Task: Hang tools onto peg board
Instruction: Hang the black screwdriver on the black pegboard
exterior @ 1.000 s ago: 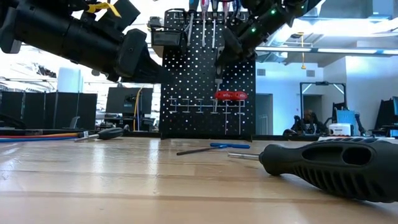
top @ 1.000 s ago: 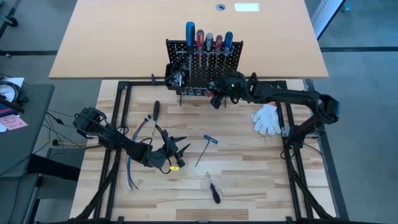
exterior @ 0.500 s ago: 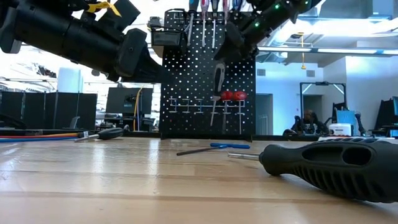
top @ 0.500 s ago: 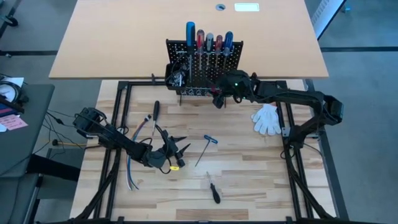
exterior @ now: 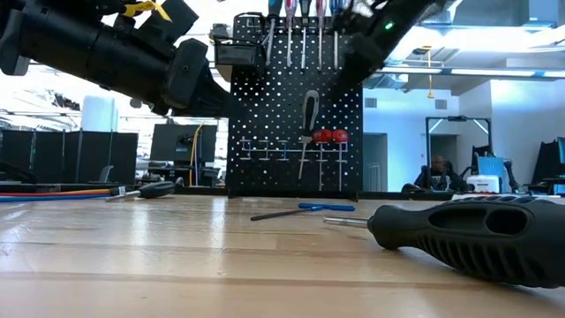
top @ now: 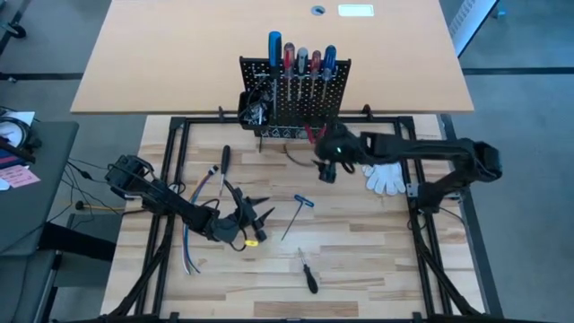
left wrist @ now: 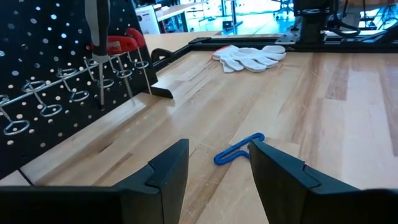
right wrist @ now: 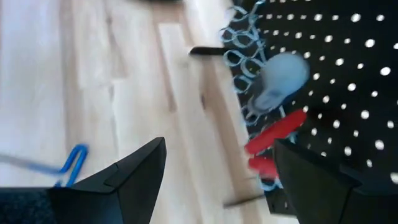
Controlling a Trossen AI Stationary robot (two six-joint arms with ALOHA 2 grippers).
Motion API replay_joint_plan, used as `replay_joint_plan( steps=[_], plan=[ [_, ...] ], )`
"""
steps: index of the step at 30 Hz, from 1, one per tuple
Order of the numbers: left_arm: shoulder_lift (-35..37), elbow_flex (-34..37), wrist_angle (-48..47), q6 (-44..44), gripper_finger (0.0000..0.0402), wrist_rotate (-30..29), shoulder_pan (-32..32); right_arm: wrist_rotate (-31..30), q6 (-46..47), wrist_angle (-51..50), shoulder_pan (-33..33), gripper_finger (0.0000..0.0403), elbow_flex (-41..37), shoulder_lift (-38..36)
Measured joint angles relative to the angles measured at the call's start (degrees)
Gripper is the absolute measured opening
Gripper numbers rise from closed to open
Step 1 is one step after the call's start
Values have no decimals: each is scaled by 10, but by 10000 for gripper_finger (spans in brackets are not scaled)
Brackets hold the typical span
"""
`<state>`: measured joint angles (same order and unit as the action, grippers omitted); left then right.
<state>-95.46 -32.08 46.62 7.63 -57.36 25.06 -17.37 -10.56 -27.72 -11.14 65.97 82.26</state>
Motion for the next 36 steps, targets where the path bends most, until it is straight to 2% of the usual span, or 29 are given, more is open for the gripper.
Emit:
replay_joint_plan(
  steps=[3,6,10,13,15,18,20,23,25,30,33,36],
  plan=[
    [0,0,3,-8,164,0,6,-9,14,-16,44,302,-29,-33],
    [0,0,7,-18,164,0,12,-10,50,0,97,302,-90,-71],
    [0,-3,10,-24,164,0,13,-8,132,112,172,302,-209,-97],
    [0,-13,4,-30,164,25,11,-4,171,219,237,302,-286,-81],
    [0,-21,3,-50,164,53,10,23,192,303,279,302,-317,-55],
    [0,-31,-3,-92,164,111,10,93,200,391,339,302,-326,-6],
    [-2,-40,-11,-142,164,190,10,125,189,415,374,302,-320,25],
    [-27,-69,-13,-231,164,326,11,131,186,410,414,302,-292,51],
    [-60,-108,-39,-266,164,363,11,130,200,400,425,302,-271,50],
    [-130,-256,-255,-268,167,413,-7,125,206,381,438,302,-242,14],
    [-159,-340,-380,-256,177,488,-27,126,197,378,443,302,-240,-17],
    [-186,-396,-434,-274,185,559,-42,125,197,358,451,302,-240,-43]
  ],
)
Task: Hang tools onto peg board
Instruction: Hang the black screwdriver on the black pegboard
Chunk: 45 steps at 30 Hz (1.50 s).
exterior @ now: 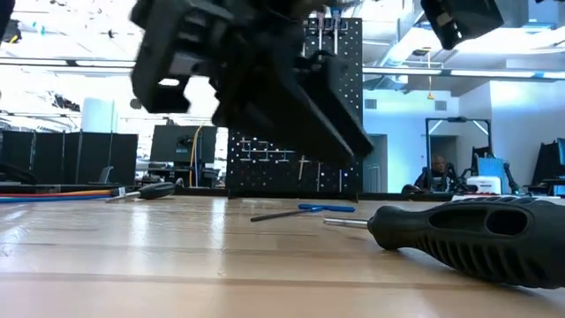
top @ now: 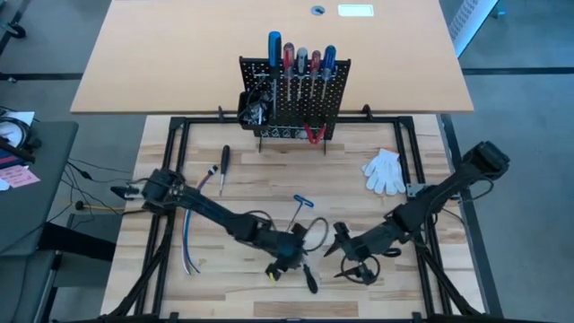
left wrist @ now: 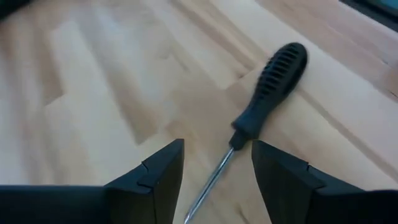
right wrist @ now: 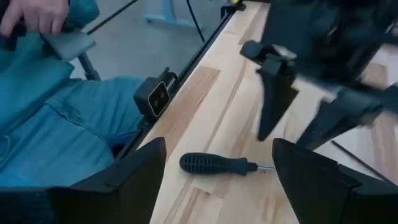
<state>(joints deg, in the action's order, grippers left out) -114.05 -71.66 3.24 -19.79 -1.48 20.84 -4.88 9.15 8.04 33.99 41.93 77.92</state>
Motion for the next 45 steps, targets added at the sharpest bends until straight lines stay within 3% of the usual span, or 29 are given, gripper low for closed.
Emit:
replay_joint_plan(
  steps=[3,9,13,19,23,28,31,34,39,43,45],
  plan=[
    [-34,-33,-23,-60,189,39,-7,-12,0,-4,19,302,0,-15],
    [-89,-82,-75,-103,180,47,-24,-63,-16,-4,55,302,0,-23],
    [-102,-95,-96,-75,138,84,-39,-84,-20,-3,59,302,0,-23],
    [-104,-95,-109,-33,18,124,-56,-88,-21,-5,59,302,0,-23],
    [-105,-94,-123,-13,8,115,-55,-96,-21,-9,59,302,0,-23],
    [-77,-36,-104,38,5,103,-53,-175,-18,-58,73,302,-1,-23],
    [-22,63,-15,80,3,90,-55,-233,-18,-41,85,302,-25,-23],
    [46,191,145,114,3,68,-55,-271,-17,6,84,302,-62,-22],
    [124,373,495,170,2,-51,-46,-270,-17,148,28,302,-125,-8],
    [124,450,714,195,1,-142,-36,-256,-42,294,-21,302,-139,35],
    [127,462,772,196,1,-176,-33,-252,-50,371,-44,302,-138,69]
  ],
)
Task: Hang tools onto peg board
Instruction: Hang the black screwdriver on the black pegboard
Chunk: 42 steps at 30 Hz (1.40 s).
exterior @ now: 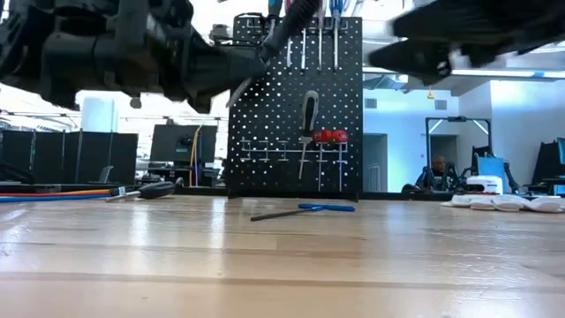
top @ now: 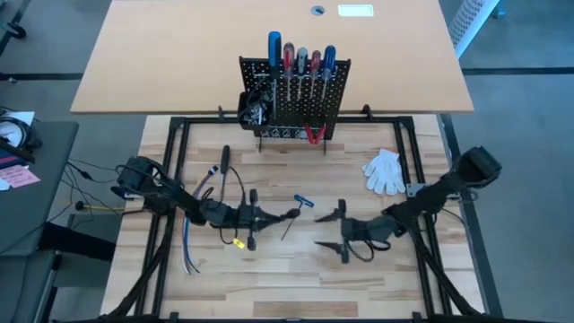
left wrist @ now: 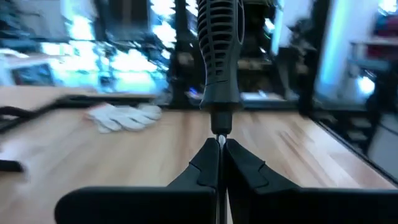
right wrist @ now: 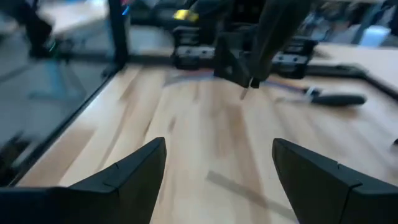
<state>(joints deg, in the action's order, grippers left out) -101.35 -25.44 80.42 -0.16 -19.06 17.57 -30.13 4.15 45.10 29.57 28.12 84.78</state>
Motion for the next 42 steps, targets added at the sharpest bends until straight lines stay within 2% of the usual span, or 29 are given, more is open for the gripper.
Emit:
replay_joint_plan(
  steps=[6,10,15,20,24,27,32,36,42],
  plan=[
    [-1,-14,28,0,4,-43,9,0,-23,181,-67,302,33,102],
    [-1,-20,21,0,5,-72,17,1,-57,269,-88,302,60,130],
    [-1,-21,25,-1,6,-77,18,59,-72,254,-103,302,93,130],
    [0,-21,25,-1,7,-76,19,63,-72,225,-114,300,118,130],
    [0,-21,19,0,8,-76,19,66,-72,218,-120,274,127,130],
    [0,-21,13,5,9,-75,19,92,-72,197,-130,228,133,130],
    [0,-21,0,15,34,-75,19,110,-71,111,-143,114,152,114],
    [1,-22,-46,26,82,-87,19,112,-69,-31,-159,114,182,61],
    [18,-21,-208,62,142,-183,20,58,-73,-224,-225,114,261,3]
  ],
)
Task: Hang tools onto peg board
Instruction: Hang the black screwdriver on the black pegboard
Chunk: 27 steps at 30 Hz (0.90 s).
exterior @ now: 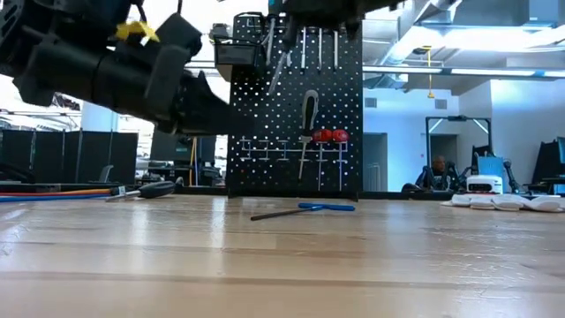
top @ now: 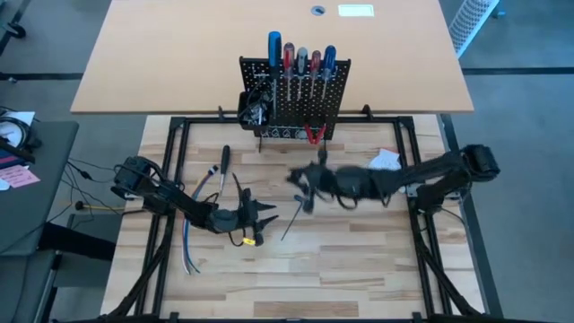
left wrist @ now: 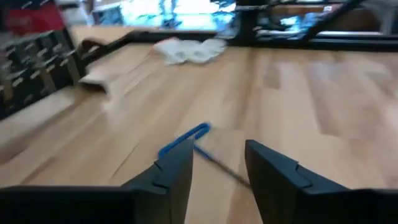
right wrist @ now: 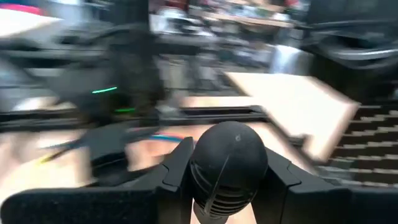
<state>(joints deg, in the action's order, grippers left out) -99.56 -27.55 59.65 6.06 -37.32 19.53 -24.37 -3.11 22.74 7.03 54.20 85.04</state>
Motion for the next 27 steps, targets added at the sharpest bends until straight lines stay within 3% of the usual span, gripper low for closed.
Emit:
replay_joint_plan(
  steps=[5,10,18,27],
  plan=[
    [21,0,-75,62,149,-15,-4,4,-7,-109,-89,114,65,20],
    [24,0,-82,68,150,-15,-4,36,-31,-116,-160,114,109,65],
    [24,0,-89,68,150,-15,-4,42,-66,-119,-196,114,161,109],
    [24,0,-89,71,150,-15,-4,33,-61,-137,-224,114,164,109]
  ],
)
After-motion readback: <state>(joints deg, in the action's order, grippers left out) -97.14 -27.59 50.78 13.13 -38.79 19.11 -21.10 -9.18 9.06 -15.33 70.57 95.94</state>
